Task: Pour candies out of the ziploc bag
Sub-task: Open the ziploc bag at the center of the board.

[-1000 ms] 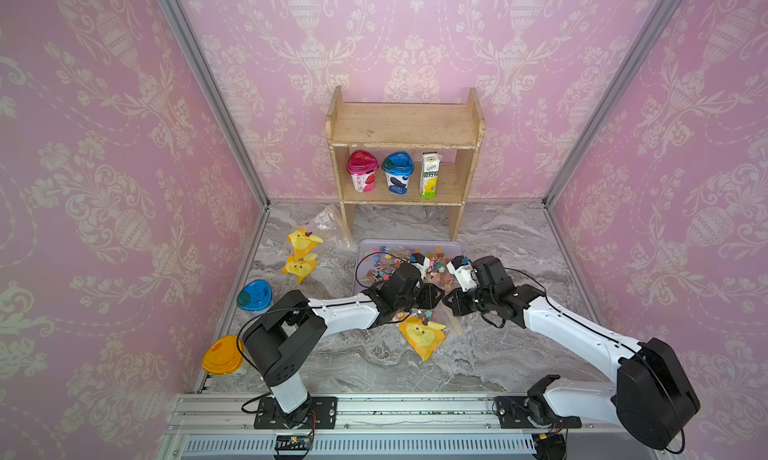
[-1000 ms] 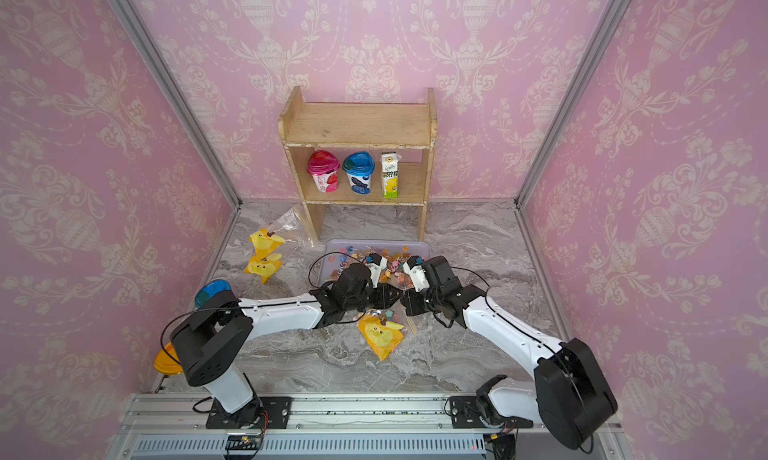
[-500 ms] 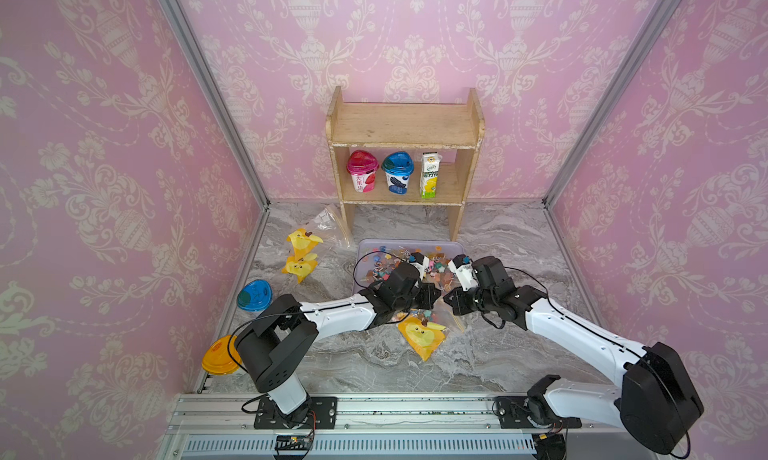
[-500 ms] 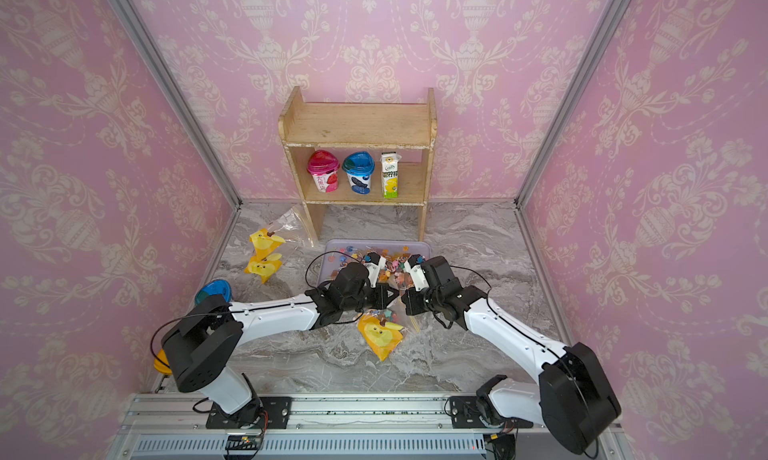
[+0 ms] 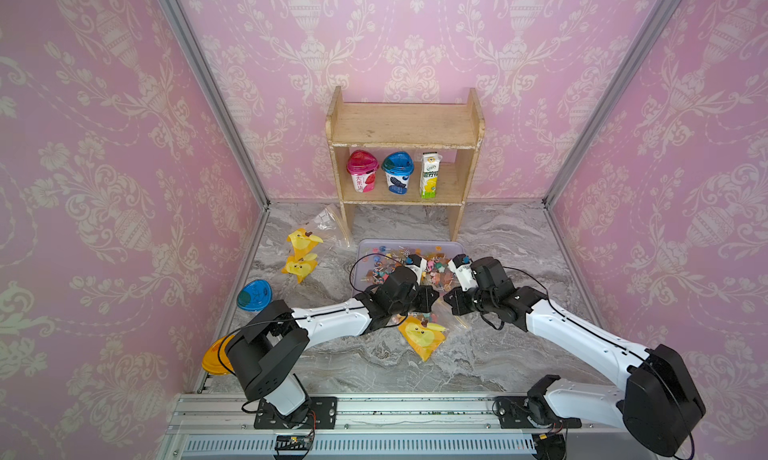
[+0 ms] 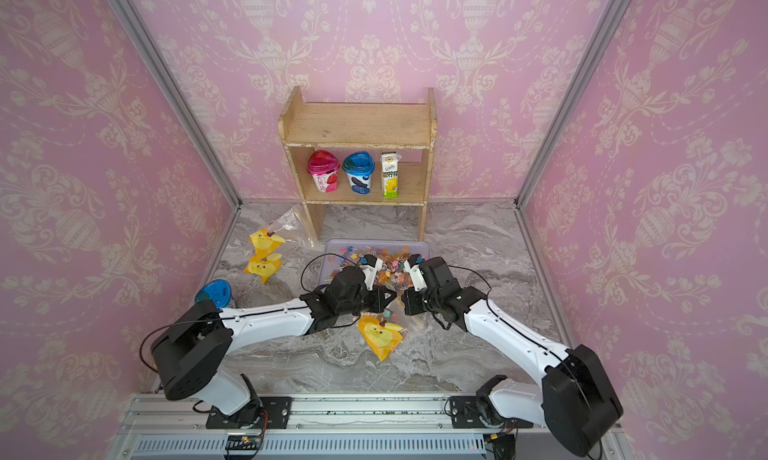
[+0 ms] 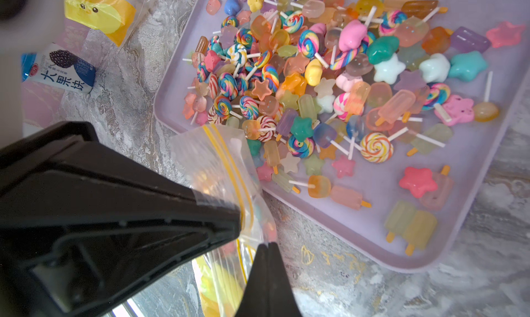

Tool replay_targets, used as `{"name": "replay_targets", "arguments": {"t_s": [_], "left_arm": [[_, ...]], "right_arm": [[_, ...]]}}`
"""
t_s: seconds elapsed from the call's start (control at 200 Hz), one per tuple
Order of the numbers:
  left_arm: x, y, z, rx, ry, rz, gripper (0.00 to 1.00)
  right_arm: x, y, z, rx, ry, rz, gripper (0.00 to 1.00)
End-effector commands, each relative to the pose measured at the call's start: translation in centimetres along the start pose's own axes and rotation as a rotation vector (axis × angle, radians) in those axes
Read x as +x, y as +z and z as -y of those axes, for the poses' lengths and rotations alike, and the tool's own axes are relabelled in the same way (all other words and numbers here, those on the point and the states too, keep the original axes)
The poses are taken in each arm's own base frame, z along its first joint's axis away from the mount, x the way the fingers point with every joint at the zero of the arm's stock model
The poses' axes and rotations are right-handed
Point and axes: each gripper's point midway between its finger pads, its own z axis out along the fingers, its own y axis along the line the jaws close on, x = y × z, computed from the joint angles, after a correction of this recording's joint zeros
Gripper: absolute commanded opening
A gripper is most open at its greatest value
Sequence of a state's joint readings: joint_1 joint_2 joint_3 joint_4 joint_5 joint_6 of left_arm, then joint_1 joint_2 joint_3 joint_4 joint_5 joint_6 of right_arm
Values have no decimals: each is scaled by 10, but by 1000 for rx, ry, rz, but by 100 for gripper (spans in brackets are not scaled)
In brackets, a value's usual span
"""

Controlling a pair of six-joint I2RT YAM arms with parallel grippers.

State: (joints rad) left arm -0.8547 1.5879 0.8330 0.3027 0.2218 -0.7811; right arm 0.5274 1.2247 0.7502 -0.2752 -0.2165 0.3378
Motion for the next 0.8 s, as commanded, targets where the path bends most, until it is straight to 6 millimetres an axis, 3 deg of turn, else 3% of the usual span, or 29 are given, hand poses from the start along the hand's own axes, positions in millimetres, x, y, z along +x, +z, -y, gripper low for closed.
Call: {"name": "replay_targets", "arguments": {"t_s": [0.0,0.27,0.495,0.67,0.796], "left_arm": [[24,-9,-19,-70,-28,-63,0],[18,-14,-11,-19,-45,-7,0],[28,-14,-17,-49,-38,-43,0],[39,-40,-31,-178,18,-125,0],[25,-70,-14,-189,81,-119,0]], "right_arm": [[-20,-11,33,174,46,85,0],[-19,-7,28,136,65,83,0],[-17,-14,40,198,72,95,0],[-25,-32,50,273,54,140,0],[-32,-43,49,295,23,162,0]]}}
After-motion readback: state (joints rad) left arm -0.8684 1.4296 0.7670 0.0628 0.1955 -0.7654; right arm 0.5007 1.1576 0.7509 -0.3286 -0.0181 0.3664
